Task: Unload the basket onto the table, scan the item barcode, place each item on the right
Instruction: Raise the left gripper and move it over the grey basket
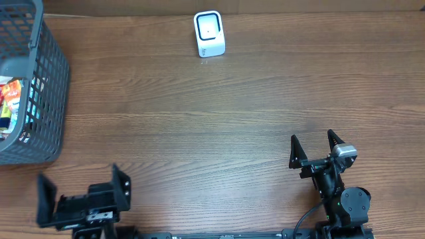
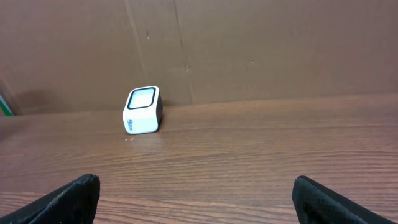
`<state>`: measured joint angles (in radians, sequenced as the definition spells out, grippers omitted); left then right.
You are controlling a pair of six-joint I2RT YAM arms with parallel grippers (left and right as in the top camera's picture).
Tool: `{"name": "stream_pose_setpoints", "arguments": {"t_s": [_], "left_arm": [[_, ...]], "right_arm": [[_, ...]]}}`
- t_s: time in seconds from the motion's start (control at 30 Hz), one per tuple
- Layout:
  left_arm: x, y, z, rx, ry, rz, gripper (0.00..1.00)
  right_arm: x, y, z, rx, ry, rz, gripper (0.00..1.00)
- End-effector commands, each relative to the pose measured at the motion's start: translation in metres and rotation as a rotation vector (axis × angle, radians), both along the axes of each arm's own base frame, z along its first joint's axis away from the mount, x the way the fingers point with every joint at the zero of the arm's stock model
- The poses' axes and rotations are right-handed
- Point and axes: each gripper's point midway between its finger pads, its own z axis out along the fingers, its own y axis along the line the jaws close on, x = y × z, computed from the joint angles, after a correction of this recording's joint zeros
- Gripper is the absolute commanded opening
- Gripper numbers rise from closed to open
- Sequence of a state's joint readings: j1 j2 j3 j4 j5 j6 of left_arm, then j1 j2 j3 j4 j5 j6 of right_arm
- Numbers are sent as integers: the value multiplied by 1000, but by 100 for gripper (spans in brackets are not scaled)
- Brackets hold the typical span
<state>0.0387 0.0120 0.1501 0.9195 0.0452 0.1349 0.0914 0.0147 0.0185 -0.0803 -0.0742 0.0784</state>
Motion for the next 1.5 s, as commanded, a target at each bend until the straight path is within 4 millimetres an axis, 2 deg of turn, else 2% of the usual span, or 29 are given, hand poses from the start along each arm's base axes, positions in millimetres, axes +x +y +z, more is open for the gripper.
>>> {"name": "stream_pose_setpoints", "arguments": {"t_s": [0.0, 0.2, 0.33, 0.5, 0.67, 0.77, 0.83, 1.0, 1.07, 1.17, 1.23, 1.37, 1.47], "left_arm": [[-32, 8, 43, -28, -66, 55, 100], [-47, 0, 105, 17, 10, 57, 100], [-43, -10, 147, 87, 99, 56, 100], [-14, -23, 183, 171, 291, 17, 100], [27, -37, 194, 236, 534, -69, 100], [55, -39, 182, 244, 707, -98, 100], [73, -38, 165, 252, 827, -101, 100], [110, -38, 101, 236, 1129, -151, 100], [113, -43, 71, 210, 1261, -214, 100], [107, -48, 24, 173, 1473, -285, 100], [102, -47, 2, 166, 1578, -287, 100], [101, -40, -20, 139, 1690, -256, 100], [100, -40, -29, 131, 1737, -264, 100]], "right_arm": [[0, -1, -2, 4, -4, -2, 100], [0, -1, -2, 4, -4, -3, 100], [0, -1, -2, 4, -4, -2, 100], [0, -1, -2, 4, -4, -2, 100], [0, -1, -2, 4, -4, -2, 100], [0, -1, -2, 4, -4, -3, 100], [0, -1, -2, 4, -4, -2, 100], [0, -1, -2, 4, -4, -3, 100], [0, -1, -2, 4, -4, -2, 100], [0, -1, -2, 4, -4, -2, 100], [0, -1, -2, 4, -4, -2, 100], [0, -1, -2, 4, -4, -3, 100], [0, -1, -2, 4, -4, -2, 100]]}}
